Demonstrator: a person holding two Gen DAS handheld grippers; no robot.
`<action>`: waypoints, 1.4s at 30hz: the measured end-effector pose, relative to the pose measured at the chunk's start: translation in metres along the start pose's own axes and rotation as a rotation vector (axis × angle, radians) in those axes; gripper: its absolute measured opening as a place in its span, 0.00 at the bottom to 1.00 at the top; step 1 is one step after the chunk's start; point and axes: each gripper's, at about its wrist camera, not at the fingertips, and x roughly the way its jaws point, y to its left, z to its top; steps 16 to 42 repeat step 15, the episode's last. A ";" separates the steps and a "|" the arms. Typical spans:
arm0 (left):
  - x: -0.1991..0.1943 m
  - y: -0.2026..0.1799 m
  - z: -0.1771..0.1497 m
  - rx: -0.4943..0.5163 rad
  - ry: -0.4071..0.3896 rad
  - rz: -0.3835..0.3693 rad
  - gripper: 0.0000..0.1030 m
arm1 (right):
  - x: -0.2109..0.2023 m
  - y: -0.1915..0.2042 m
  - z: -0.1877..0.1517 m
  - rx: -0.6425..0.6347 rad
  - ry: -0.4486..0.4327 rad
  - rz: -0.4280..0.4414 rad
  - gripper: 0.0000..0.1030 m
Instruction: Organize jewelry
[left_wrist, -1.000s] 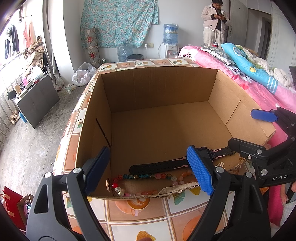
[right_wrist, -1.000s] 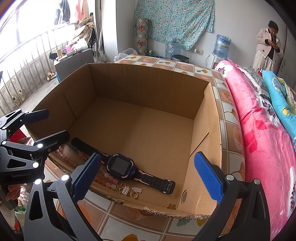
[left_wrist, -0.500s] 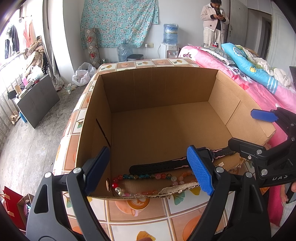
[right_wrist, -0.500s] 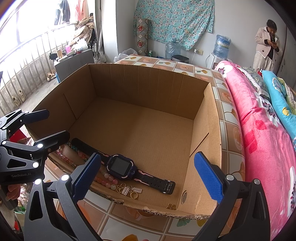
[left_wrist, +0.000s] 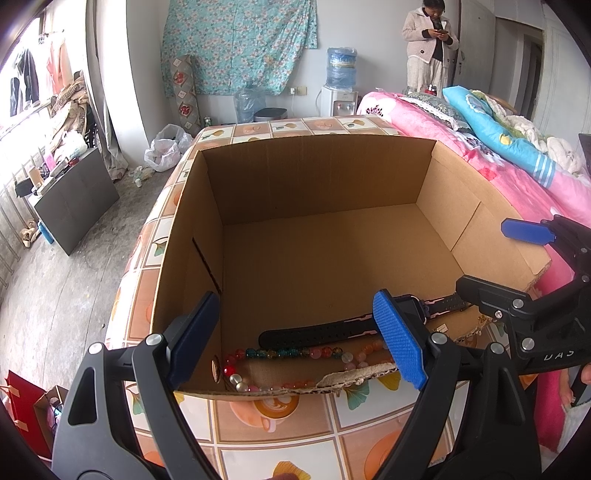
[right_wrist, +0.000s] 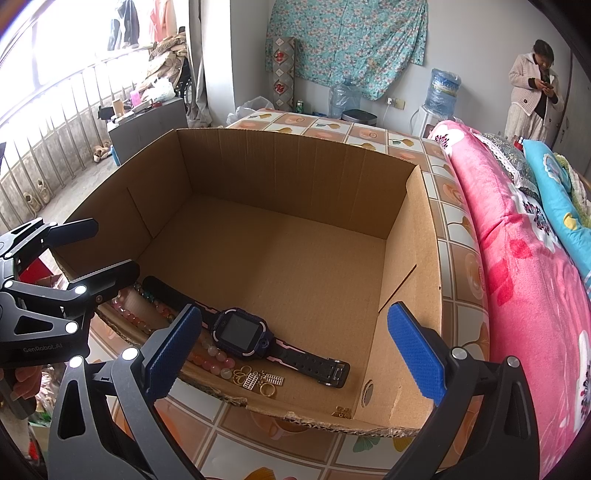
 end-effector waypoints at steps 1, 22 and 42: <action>0.001 0.000 0.000 0.001 -0.002 0.000 0.79 | 0.000 0.000 0.000 0.000 0.000 0.000 0.95; 0.002 0.000 -0.001 -0.004 -0.001 0.003 0.79 | 0.002 0.000 0.002 -0.001 0.005 0.003 0.95; 0.002 0.000 -0.001 -0.004 -0.001 0.003 0.79 | 0.002 0.000 0.002 -0.001 0.005 0.003 0.95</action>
